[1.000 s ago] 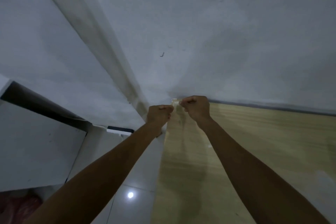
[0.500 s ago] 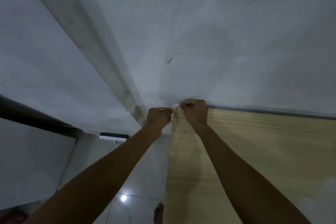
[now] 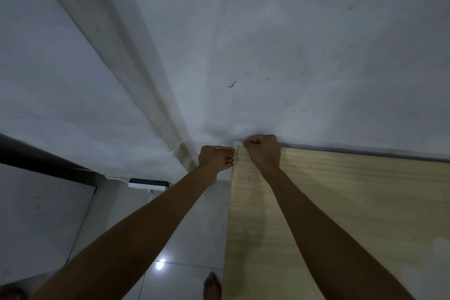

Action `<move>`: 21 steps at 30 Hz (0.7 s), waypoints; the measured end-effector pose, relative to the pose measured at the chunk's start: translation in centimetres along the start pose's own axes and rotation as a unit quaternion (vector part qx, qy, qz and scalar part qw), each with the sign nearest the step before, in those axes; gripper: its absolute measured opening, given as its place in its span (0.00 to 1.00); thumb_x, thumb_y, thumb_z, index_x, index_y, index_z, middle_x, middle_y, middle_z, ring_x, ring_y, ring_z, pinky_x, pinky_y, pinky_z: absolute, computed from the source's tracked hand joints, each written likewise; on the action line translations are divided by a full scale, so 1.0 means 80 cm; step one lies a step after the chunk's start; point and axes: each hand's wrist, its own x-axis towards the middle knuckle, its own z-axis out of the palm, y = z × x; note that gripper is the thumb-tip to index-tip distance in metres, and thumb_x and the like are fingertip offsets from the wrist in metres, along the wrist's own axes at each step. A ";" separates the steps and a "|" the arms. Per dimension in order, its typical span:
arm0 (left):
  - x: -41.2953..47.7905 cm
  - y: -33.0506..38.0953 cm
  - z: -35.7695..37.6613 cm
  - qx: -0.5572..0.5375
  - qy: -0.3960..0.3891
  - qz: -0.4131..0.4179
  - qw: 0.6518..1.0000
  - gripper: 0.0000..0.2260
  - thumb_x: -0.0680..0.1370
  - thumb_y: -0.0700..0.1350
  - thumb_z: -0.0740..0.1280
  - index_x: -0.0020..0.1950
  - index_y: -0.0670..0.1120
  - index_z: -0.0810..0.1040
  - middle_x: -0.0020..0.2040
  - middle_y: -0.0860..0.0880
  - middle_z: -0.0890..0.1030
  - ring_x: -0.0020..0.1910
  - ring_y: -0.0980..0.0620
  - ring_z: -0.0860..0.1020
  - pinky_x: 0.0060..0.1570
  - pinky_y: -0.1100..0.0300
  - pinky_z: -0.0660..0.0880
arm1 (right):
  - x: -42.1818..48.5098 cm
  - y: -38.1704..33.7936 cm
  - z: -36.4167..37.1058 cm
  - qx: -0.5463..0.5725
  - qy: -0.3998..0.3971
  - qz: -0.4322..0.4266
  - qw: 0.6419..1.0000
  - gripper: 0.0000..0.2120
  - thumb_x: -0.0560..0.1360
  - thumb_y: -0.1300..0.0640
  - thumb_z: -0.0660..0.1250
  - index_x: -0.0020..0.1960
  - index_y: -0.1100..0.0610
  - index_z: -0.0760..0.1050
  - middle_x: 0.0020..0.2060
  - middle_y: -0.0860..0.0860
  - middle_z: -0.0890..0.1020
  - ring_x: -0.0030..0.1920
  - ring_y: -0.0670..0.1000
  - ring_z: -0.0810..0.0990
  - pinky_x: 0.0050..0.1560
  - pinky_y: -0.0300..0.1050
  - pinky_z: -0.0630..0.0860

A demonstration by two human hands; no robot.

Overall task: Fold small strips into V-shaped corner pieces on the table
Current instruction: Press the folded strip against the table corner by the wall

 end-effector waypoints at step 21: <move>0.007 0.001 0.001 0.033 0.003 -0.013 0.999 0.06 0.70 0.31 0.71 0.35 0.37 0.79 0.35 0.39 0.81 0.33 0.44 0.81 0.35 0.56 0.81 | 0.003 -0.003 0.000 -0.008 -0.005 0.019 1.000 0.06 0.68 0.58 0.70 0.35 0.58 0.82 0.35 0.53 0.85 0.40 0.53 0.83 0.43 0.43 0.77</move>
